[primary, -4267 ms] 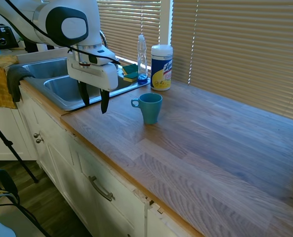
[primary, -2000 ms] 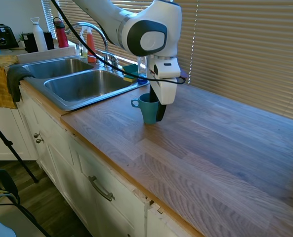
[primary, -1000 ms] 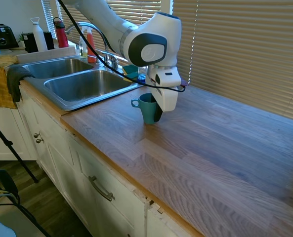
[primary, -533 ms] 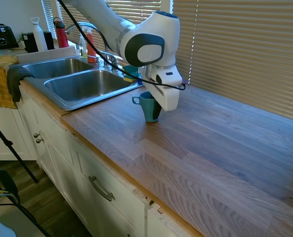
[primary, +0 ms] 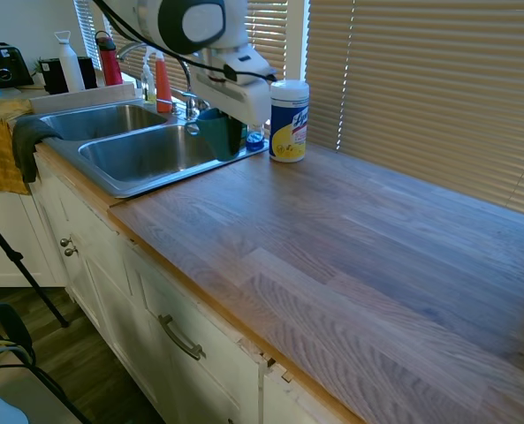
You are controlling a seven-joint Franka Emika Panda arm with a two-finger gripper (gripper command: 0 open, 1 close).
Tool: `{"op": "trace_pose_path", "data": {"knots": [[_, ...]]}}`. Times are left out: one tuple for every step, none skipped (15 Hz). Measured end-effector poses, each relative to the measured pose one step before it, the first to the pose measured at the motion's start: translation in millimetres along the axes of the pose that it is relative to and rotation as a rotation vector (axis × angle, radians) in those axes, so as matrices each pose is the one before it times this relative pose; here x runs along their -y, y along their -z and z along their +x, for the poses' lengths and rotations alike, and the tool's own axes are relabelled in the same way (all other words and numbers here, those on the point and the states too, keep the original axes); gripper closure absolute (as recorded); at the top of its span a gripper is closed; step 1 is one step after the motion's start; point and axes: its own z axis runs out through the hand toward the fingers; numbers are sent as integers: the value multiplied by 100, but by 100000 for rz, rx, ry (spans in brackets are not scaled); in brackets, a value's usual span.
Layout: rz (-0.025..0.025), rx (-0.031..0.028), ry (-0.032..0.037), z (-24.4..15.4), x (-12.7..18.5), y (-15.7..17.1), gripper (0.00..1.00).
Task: Put the mug in the sink
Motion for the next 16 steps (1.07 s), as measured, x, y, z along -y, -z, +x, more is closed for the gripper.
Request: {"op": "trace_pose_path", "data": {"knots": [[310,-917,3515,-2739,2366,700,100],[252,-217,3353,-2666,2464,553,100],[131,55,3718,-2471,2536,219,100],[211,563,3455,-2266,2728,-133,100],[38,1518,3029,-1746,2523,-659,100],[-216,2606,3183,-1708,2499,-1240,100],[161,2360,2551,-1243,2333,-1317,100],[510,1994,1732,-660,1941,-1334,100],[774,2494,1046,-596,1814,-1264,100],[419,2616,294,-268,1564,-1074,100],[-398,2678,38,490,2296,-964,100],[203,96,121,176,618,388,100],[981,-296,226,193,735,-31,100],[572,-26,92,214,644,-877,100],[393,197,246,85,613,-1476,100],[360,-14,-96,291,499,-1748,100]]}}
